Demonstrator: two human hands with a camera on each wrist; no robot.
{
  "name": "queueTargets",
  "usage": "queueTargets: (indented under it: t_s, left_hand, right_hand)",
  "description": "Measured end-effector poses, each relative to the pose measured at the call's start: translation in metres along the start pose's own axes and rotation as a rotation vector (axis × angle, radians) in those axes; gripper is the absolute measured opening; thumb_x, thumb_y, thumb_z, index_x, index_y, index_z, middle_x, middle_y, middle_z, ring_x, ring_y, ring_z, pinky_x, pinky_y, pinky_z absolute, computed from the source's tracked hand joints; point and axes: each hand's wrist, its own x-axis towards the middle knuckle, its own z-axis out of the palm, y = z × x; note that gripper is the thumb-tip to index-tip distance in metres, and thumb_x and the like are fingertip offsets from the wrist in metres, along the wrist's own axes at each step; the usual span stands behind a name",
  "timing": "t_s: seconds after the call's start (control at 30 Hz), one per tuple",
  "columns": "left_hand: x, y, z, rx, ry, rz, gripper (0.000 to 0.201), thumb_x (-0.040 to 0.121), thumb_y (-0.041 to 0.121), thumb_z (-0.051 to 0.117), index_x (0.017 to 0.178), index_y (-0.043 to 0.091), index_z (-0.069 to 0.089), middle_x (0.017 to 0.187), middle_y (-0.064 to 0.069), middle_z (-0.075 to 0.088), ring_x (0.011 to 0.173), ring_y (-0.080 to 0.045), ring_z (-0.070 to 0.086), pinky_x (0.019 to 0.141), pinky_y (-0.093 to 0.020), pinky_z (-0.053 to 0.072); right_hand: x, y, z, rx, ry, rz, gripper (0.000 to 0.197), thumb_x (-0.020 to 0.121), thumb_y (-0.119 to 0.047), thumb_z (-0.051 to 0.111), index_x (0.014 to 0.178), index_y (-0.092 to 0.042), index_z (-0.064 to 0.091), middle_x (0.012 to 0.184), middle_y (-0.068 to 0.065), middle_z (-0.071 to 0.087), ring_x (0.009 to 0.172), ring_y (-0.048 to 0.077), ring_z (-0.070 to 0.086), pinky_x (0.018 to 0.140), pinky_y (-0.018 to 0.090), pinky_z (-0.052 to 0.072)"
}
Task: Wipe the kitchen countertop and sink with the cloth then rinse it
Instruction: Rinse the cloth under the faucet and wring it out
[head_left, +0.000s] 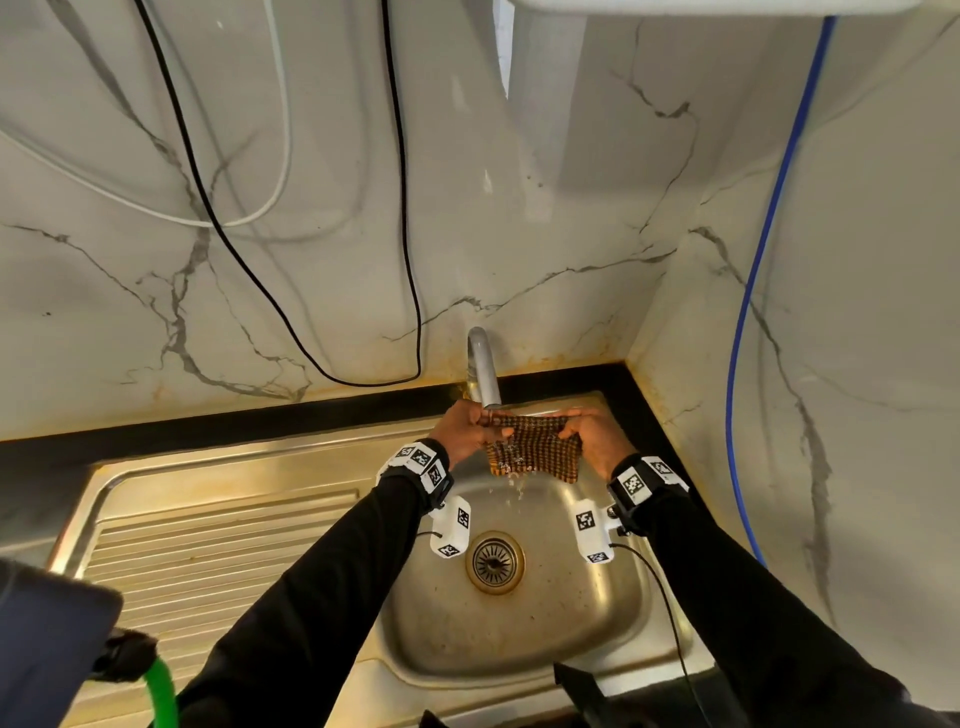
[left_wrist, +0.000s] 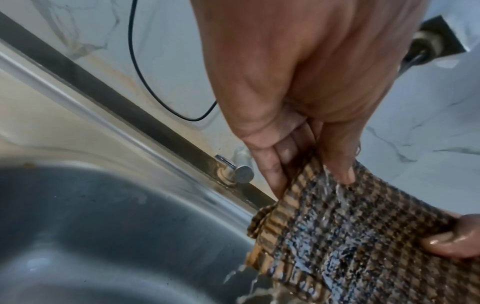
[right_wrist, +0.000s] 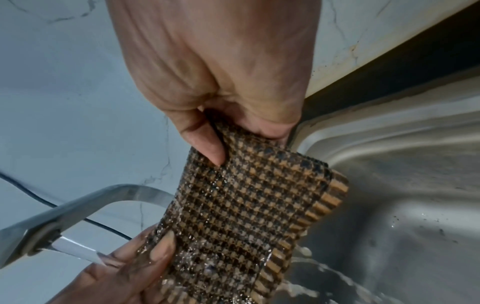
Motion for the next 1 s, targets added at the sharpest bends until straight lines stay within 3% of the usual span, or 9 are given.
queueTargets:
  t_s: [0.1,0.17,0.27,0.47,0.6,0.73,0.93,1.0]
  left_hand:
    - [-0.003,0.005,0.002,0.064,-0.060,0.016,0.022,0.089,0.006,0.074,0.110,0.012,0.075,0.106,-0.004,0.078,0.108,-0.016,0.072,0.102,-0.040,0.055]
    - [-0.006,0.005,-0.002,0.135,-0.058,0.049,0.024,0.090,0.004,0.073,0.113,0.011,0.074,0.104,-0.001,0.078,0.104,-0.012,0.073,0.098,-0.034,0.058]
    - [-0.012,0.005,-0.005,0.206,-0.035,0.078,0.027,0.090,0.005,0.073,0.117,0.010,0.073,0.106,-0.003,0.077,0.103,-0.012,0.074,0.095,-0.033,0.059]
    - [-0.021,0.006,-0.016,0.272,0.047,0.117,0.028,0.089,0.004,0.075,0.116,0.012,0.074,0.103,0.002,0.078,0.099,-0.006,0.074,0.092,-0.028,0.059]
    - [-0.029,0.001,-0.032,0.294,0.088,0.142,0.029,0.088,0.005,0.075,0.115,0.015,0.075,0.093,0.014,0.076,0.093,0.000,0.073,0.087,-0.021,0.059]
    - [-0.042,-0.013,-0.056,0.256,0.142,0.136,0.027,0.088,0.004,0.075,0.112,0.017,0.076,0.095,0.006,0.080,0.095,-0.006,0.075,0.091,-0.025,0.059]
    - [-0.057,-0.024,-0.084,0.227,0.193,0.120,0.025,0.087,0.004,0.077,0.108,0.019,0.077,0.094,0.005,0.080,0.093,-0.010,0.076,0.089,-0.030,0.060]
    - [-0.059,-0.024,-0.089,0.214,0.203,0.116,0.023,0.087,0.004,0.077,0.106,0.018,0.077,0.094,0.004,0.080,0.092,-0.011,0.076,0.088,-0.029,0.060]
  right_hand:
    - [0.001,0.006,-0.011,-0.061,-0.053,-0.084,0.033,0.082,0.023,0.051,0.104,0.009,0.072,0.109,0.019,0.074,0.105,0.027,0.068,0.087,0.033,0.053]
    - [-0.002,0.008,-0.010,-0.060,-0.108,-0.112,0.035,0.083,0.024,0.054,0.106,0.005,0.072,0.110,0.016,0.075,0.105,0.022,0.070,0.089,0.032,0.056]
    - [-0.008,0.007,-0.005,-0.034,-0.148,-0.138,0.038,0.082,0.025,0.057,0.099,-0.005,0.074,0.101,0.007,0.076,0.095,0.013,0.073,0.087,0.030,0.059]
    - [-0.008,0.005,0.003,-0.031,-0.160,-0.168,0.025,0.085,0.017,0.064,0.105,0.004,0.073,0.099,0.010,0.077,0.091,0.014,0.075,0.076,0.023,0.060]
    - [-0.002,0.004,0.016,-0.037,-0.221,-0.192,0.024,0.085,0.011,0.068,0.107,0.002,0.075,0.107,0.019,0.076,0.104,0.027,0.073,0.092,0.038,0.058]
    - [0.000,0.000,0.038,-0.090,-0.295,-0.194,0.028,0.086,0.006,0.070,0.113,0.003,0.072,0.110,0.014,0.076,0.103,0.019,0.073,0.084,0.027,0.058]
    - [0.004,-0.005,0.069,-0.127,-0.346,-0.207,0.028,0.087,0.004,0.072,0.114,0.004,0.072,0.108,0.016,0.076,0.100,0.019,0.073,0.081,0.024,0.058]
    - [0.006,-0.006,0.073,-0.134,-0.341,-0.198,0.025,0.087,0.002,0.072,0.112,0.003,0.073,0.107,0.019,0.076,0.099,0.022,0.072,0.084,0.029,0.058]
